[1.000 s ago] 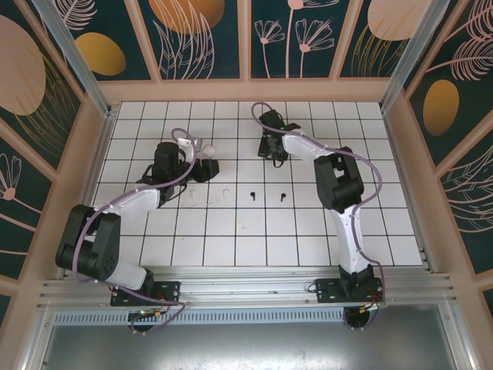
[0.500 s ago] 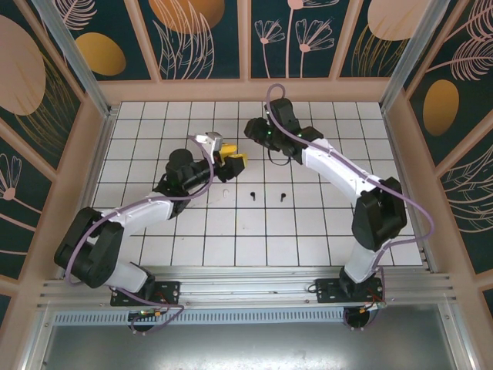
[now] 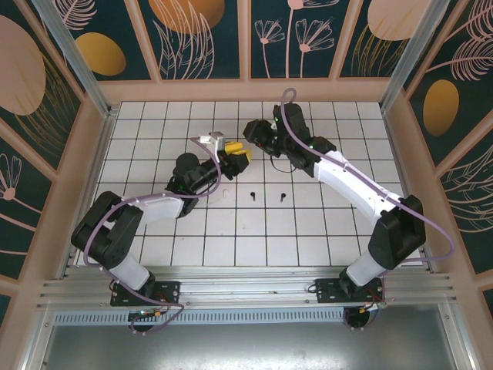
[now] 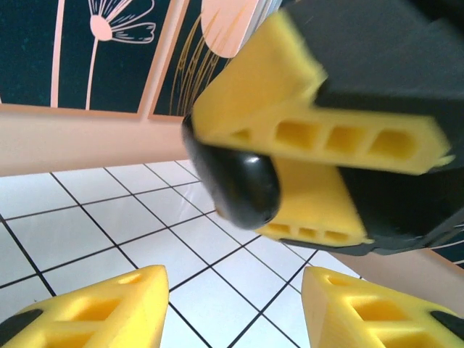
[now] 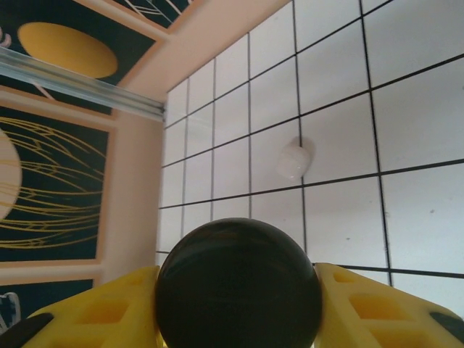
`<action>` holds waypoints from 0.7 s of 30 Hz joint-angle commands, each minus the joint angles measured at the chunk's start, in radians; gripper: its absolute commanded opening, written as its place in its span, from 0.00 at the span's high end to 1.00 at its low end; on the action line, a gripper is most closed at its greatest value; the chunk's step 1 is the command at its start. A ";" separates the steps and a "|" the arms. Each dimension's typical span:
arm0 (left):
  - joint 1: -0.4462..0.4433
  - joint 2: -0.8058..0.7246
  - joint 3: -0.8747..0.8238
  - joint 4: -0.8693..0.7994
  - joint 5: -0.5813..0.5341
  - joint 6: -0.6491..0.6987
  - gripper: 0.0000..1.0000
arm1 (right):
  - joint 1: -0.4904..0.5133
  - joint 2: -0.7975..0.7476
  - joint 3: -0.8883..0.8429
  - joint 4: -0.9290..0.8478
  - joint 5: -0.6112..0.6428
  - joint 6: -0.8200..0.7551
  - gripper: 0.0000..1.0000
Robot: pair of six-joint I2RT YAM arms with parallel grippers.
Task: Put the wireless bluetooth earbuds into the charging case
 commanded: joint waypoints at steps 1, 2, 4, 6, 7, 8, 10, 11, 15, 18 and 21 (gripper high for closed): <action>-0.005 0.022 0.036 0.064 0.018 -0.030 0.50 | 0.014 -0.032 -0.033 0.060 -0.029 0.044 0.54; -0.005 0.028 0.040 0.068 0.020 -0.031 0.51 | 0.016 -0.034 -0.035 0.065 -0.032 0.048 0.54; -0.005 0.038 0.051 0.080 0.022 -0.040 0.53 | 0.019 -0.034 -0.037 0.069 -0.036 0.053 0.54; -0.005 0.048 0.064 0.088 0.024 -0.053 0.57 | 0.022 -0.033 -0.035 0.068 -0.037 0.054 0.54; -0.005 0.052 0.071 0.093 0.028 -0.058 0.58 | 0.022 -0.033 -0.035 0.067 -0.037 0.053 0.54; -0.005 0.054 0.076 0.101 0.033 -0.063 0.59 | 0.021 -0.034 -0.035 0.065 -0.037 0.053 0.54; -0.004 0.058 0.080 0.112 0.034 -0.072 0.59 | 0.021 -0.035 -0.036 0.062 -0.036 0.054 0.54; -0.005 0.060 0.084 0.113 0.036 -0.076 0.60 | 0.022 -0.034 -0.037 0.061 -0.038 0.056 0.54; -0.005 0.075 0.102 0.108 0.037 -0.093 0.61 | 0.022 -0.034 -0.045 0.074 -0.055 0.065 0.54; -0.005 0.077 0.112 0.114 0.038 -0.110 0.66 | 0.023 -0.037 -0.049 0.073 -0.055 0.066 0.54; -0.005 0.077 0.121 0.111 0.038 -0.118 0.78 | 0.023 -0.041 -0.054 0.078 -0.053 0.067 0.53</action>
